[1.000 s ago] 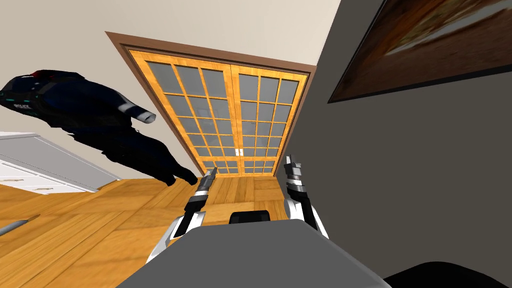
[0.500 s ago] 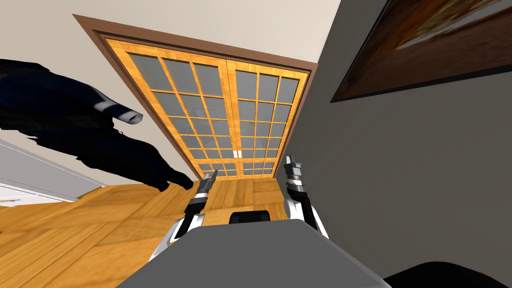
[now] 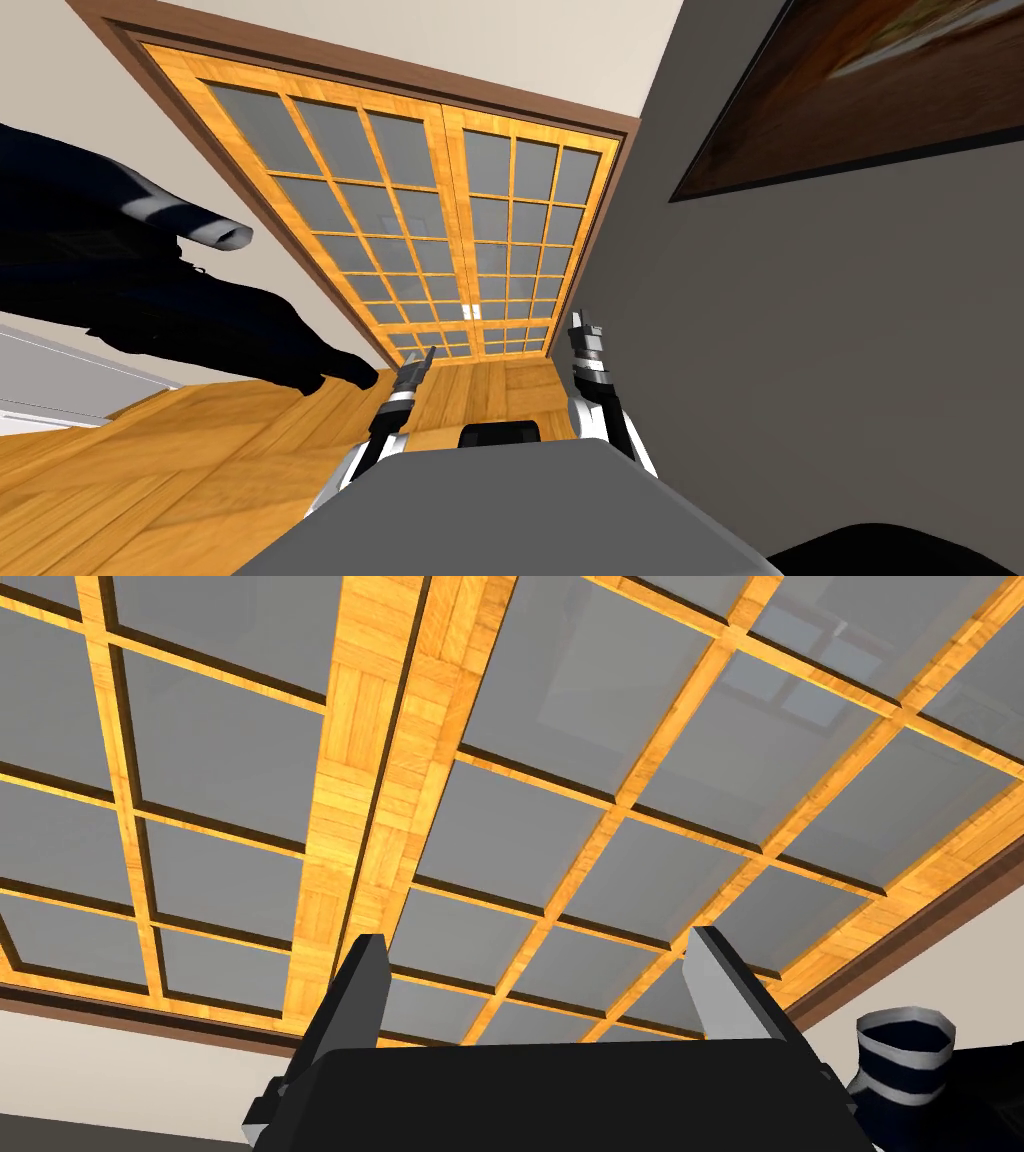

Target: Pull the door open

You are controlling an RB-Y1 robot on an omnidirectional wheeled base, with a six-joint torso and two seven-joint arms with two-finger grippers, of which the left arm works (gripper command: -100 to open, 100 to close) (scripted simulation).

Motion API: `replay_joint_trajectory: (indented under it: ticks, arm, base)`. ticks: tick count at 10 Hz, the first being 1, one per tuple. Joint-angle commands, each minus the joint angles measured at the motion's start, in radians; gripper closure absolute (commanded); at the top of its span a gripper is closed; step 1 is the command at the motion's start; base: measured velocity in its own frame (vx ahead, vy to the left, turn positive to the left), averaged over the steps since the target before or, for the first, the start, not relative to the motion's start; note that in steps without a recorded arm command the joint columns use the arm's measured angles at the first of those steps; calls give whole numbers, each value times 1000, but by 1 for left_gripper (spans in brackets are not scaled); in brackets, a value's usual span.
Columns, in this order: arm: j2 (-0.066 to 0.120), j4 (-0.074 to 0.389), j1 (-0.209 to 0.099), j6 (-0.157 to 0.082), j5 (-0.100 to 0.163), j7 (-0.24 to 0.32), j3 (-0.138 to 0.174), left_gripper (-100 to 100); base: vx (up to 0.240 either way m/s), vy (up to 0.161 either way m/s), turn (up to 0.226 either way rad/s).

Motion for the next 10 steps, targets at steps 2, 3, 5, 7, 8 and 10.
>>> replay_joint_trajectory:
  ticks: [2,3,5,7,8,10]
  arm:
    - [-2,51,-14,-13,-13,-59,17,-100]
    - [-4,73,-20,-21,-18,-80,23,-100]
    - [-8,117,-32,-36,-27,-123,36,-100]
    - [-12,160,-43,-51,-36,-164,48,-100]
    - [-14,180,-49,-57,-41,-183,54,-100]
    - [-19,220,-60,-71,-49,-222,66,-100]
  base:
    - [97,5,-52]
    - [108,2,-43]
    - [95,18,-41]
    - [104,4,-57]
    - [102,7,-42]
    - [104,20,-43]
